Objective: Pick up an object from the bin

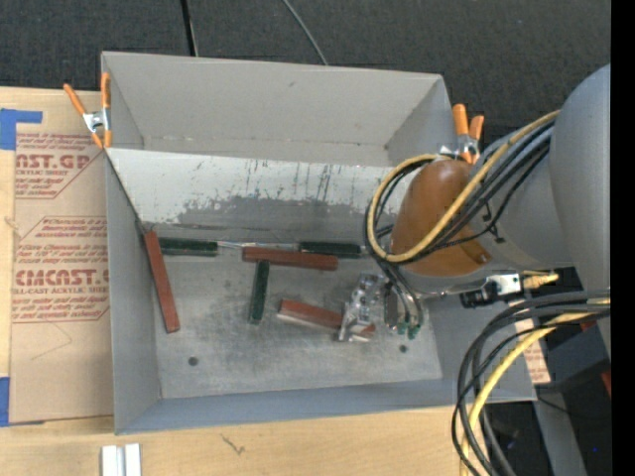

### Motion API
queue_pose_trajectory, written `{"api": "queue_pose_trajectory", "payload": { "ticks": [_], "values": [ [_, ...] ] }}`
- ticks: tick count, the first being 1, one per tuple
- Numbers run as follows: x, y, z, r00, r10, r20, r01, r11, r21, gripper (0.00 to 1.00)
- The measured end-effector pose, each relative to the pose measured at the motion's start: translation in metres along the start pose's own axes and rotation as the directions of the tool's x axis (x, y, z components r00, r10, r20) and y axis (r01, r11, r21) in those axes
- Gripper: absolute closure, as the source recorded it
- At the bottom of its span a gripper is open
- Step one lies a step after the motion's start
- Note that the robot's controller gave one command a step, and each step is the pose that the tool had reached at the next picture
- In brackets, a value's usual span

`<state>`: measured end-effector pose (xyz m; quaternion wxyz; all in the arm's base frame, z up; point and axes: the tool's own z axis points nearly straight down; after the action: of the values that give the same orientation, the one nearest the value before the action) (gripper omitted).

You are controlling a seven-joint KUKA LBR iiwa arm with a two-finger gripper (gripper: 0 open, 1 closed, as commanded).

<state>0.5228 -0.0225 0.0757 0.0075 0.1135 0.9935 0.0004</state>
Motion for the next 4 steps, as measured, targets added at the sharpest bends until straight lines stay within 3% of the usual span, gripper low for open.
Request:
{"api": "queue_pose_trajectory", "payload": {
  "ticks": [1,2,3,4],
  "values": [
    [0.0,0.0,0.0,1.0,0.0,0.0,0.0,1.0,0.0,1.0],
    [0.016,0.005,-0.093,1.0,0.0,-0.02,0.001,1.0,0.003,0.0],
    [0.018,0.009,-0.148,1.0,-0.002,-0.008,0.002,1.0,0.0,0.0],
    [0.01,0.01,-0.097,0.998,-0.058,-0.005,0.058,0.998,0.0,0.0]
  ]
}}
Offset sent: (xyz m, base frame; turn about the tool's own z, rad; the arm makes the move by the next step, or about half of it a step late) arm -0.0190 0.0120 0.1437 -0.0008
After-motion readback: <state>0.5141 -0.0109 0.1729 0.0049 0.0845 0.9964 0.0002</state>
